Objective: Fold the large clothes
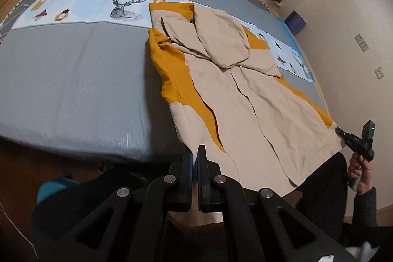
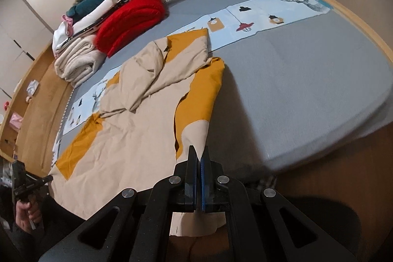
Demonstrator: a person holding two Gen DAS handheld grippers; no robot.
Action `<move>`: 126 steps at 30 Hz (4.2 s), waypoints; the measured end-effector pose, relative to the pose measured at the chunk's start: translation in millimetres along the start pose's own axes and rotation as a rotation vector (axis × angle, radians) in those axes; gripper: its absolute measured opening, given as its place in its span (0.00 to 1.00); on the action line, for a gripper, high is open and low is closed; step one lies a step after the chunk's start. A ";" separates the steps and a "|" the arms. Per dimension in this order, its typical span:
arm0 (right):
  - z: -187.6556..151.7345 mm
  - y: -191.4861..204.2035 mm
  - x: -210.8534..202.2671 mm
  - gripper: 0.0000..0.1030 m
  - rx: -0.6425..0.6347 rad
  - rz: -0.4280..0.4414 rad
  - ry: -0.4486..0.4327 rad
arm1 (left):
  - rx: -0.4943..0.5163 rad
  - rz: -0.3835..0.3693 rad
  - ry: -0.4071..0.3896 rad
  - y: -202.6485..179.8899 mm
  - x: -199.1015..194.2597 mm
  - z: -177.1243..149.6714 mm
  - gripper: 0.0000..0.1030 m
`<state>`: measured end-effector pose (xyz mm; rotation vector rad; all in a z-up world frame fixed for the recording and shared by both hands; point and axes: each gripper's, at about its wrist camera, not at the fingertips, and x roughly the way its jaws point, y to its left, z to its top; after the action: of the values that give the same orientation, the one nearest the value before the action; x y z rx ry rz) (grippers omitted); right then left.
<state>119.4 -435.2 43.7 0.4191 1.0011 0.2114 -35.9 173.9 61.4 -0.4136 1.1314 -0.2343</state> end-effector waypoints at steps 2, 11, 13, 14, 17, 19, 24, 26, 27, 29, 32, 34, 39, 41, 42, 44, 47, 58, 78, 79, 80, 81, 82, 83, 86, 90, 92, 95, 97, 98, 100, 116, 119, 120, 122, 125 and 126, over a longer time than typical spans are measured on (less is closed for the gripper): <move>-8.6 -4.3 -14.9 0.02 0.011 0.008 -0.013 | -0.004 -0.008 -0.002 1.1 -10.3 -7.6 0.01; -10.4 6.9 -40.3 0.02 -0.017 -0.008 -0.088 | 0.008 0.007 -0.052 -8.2 -22.3 15.7 0.01; 6.9 8.7 -31.4 0.02 -0.017 -0.006 -0.097 | -0.004 0.013 -0.072 -5.5 -13.5 34.1 0.01; 15.3 8.7 -26.7 0.02 -0.015 -0.005 -0.103 | -0.015 0.017 -0.078 -2.4 -7.9 42.9 0.01; 50.0 11.2 -0.8 0.02 -0.013 -0.025 -0.126 | -0.058 0.000 -0.100 11.3 18.8 80.7 0.01; 75.9 12.9 23.1 0.02 -0.020 -0.035 -0.130 | -0.064 -0.001 -0.111 18.6 34.6 102.3 0.01; 146.5 15.7 97.8 0.02 -0.062 -0.069 -0.099 | -0.099 0.027 -0.104 46.6 96.8 172.0 0.01; 178.2 13.1 136.2 0.02 -0.063 -0.083 -0.063 | -0.121 0.057 -0.075 59.6 127.6 203.3 0.01; 193.0 11.8 156.6 0.02 -0.072 -0.088 -0.044 | -0.130 0.064 -0.062 63.9 136.6 213.0 0.01; 212.0 7.4 190.6 0.02 -0.077 -0.109 -0.008 | -0.135 0.076 -0.036 71.5 156.3 235.7 0.02; 227.6 -1.9 243.3 0.02 -0.063 -0.134 0.058 | -0.148 0.106 0.008 82.4 182.6 254.0 0.02; 231.5 -11.1 266.9 0.02 -0.033 -0.142 0.109 | -0.172 0.092 0.047 89.7 195.8 257.0 0.05; 245.4 -27.8 278.4 0.07 0.009 -0.145 0.150 | -0.220 0.062 0.036 99.5 182.5 264.6 0.15; 250.9 -37.6 266.1 0.12 0.055 -0.167 0.107 | -0.258 0.075 -0.015 105.2 166.3 264.8 0.26; 252.6 -40.4 260.9 0.14 0.068 -0.176 0.090 | -0.267 0.073 -0.027 106.2 162.8 265.5 0.27; 252.0 -49.9 251.3 0.18 0.096 -0.162 0.061 | -0.276 0.065 -0.040 107.1 156.5 261.1 0.29; 240.8 -55.1 254.4 0.27 0.100 -0.128 0.103 | -0.247 0.109 -0.004 101.4 165.2 251.2 0.33; 210.0 -44.5 286.0 0.31 -0.008 -0.162 0.283 | -0.232 0.209 0.103 106.8 202.1 239.4 0.43; 198.8 -22.2 298.4 0.26 -0.097 -0.192 0.357 | -0.178 0.203 0.181 103.5 236.9 239.0 0.22; 199.3 -19.8 297.2 0.16 -0.112 -0.200 0.346 | -0.173 0.191 0.182 100.8 236.6 238.9 0.11; 199.9 -17.9 295.3 0.13 -0.125 -0.209 0.334 | -0.155 0.178 0.179 96.5 234.1 239.2 0.07; 201.0 -15.6 292.4 0.07 -0.136 -0.212 0.316 | -0.136 0.173 0.170 92.5 230.7 240.4 0.04; 203.2 -11.9 286.5 0.04 -0.146 -0.208 0.288 | -0.117 0.165 0.151 88.1 224.0 242.8 0.03; 207.0 -9.6 279.9 0.03 -0.151 -0.199 0.257 | -0.111 0.143 0.103 83.6 211.1 247.0 0.02; 226.0 11.7 238.5 0.02 -0.170 -0.133 0.054 | -0.114 0.092 -0.030 76.9 178.3 257.7 0.02; 242.1 28.1 214.8 0.02 -0.181 -0.143 -0.114 | -0.133 0.096 -0.118 75.2 166.4 267.7 0.02; 248.3 29.2 218.6 0.02 -0.169 -0.167 -0.135 | -0.145 0.111 -0.142 75.0 167.0 272.9 0.02; 255.8 31.7 232.8 0.02 -0.163 -0.190 -0.132 | -0.148 0.130 -0.175 72.7 171.8 283.6 0.02; 261.2 33.2 244.5 0.02 -0.163 -0.216 -0.127 | -0.143 0.157 -0.180 75.4 176.5 292.3 0.02; 264.3 32.1 249.3 0.02 -0.161 -0.224 -0.126 | -0.137 0.179 -0.178 75.9 182.4 297.1 0.02; 271.0 29.7 259.2 0.02 -0.147 -0.236 -0.124 | -0.133 0.195 -0.183 77.1 185.4 300.3 0.02; 279.3 2.3 335.1 0.06 -0.046 -0.341 0.089 | -0.085 0.347 -0.046 85.7 234.6 323.1 0.18; 263.3 -9.3 347.7 0.13 -0.065 -0.328 0.224 | -0.064 0.224 -0.061 80.2 219.0 318.9 0.27; 256.9 -13.1 351.2 0.16 -0.082 -0.348 0.266 | -0.050 0.188 -0.040 76.8 220.3 316.1 0.27; 247.4 -19.2 351.9 0.16 -0.083 -0.337 0.300 | -0.008 0.093 0.056 68.5 234.8 307.0 0.27; 237.4 -22.5 347.0 0.14 -0.081 -0.301 0.317 | 0.096 0.097 0.176 53.0 260.6 289.9 0.28; 235.2 -20.6 344.0 0.07 -0.100 -0.302 0.309 | 0.135 0.149 0.211 51.1 271.0 283.2 0.28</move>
<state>500.2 -387.1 -119.7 0.1413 1.3363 0.0527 332.4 172.1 -82.2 -0.1862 1.3390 -0.2253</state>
